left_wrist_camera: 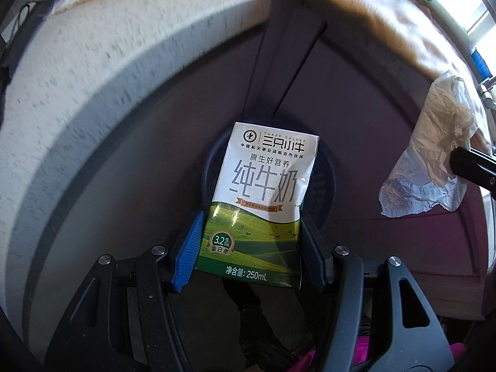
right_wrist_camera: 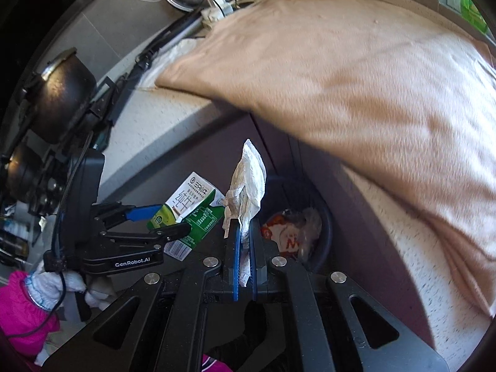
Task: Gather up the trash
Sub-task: 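Lower both tools into the basket and open them to drop the carton and tissue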
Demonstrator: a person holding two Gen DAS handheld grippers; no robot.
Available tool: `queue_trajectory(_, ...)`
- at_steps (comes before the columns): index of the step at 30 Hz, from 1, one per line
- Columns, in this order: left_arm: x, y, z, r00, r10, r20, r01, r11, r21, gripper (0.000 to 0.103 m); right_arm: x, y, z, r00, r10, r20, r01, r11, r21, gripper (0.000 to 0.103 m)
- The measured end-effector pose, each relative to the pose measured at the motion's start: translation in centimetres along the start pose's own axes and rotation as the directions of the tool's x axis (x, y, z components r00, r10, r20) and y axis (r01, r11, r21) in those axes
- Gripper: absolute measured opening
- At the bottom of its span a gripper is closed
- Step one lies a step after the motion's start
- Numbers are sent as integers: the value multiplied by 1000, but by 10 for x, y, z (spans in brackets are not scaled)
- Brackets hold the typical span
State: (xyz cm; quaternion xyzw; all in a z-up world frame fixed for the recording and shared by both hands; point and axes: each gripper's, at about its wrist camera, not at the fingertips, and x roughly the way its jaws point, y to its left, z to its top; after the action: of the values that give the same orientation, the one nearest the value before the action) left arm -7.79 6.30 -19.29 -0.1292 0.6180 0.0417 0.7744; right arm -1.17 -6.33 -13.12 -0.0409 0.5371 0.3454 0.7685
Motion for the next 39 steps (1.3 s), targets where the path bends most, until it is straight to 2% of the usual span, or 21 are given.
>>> queue_trajectory(14, 60, -6, -10, 994, 36, -105, -35, 999, 10, 61, 53, -4, -24, 995, -52, -83, 50, 999, -18, 3)
queue_trajectory(18, 70, -11, -8, 991, 60, -122, -57, 998, 28, 61, 68, -6, -28, 993, -65, -103, 64, 998, -15, 3)
queue_trajectory(20, 78, -13, 2, 989, 64, -130, -61, 998, 29, 61, 75, -8, -29, 991, -71, -113, 70, 997, -13, 3)
queue_trajectory(28, 89, -14, 8, 986, 91, -138, -86, 996, 40, 61, 94, -13, -26, 987, -91, -130, 92, 996, 0, 4)
queue_trajectory(39, 86, -17, 24, 989, 106, -106, -102, 994, 43, 62, 96, -15, -28, 988, -98, -123, 100, 995, 14, 4)
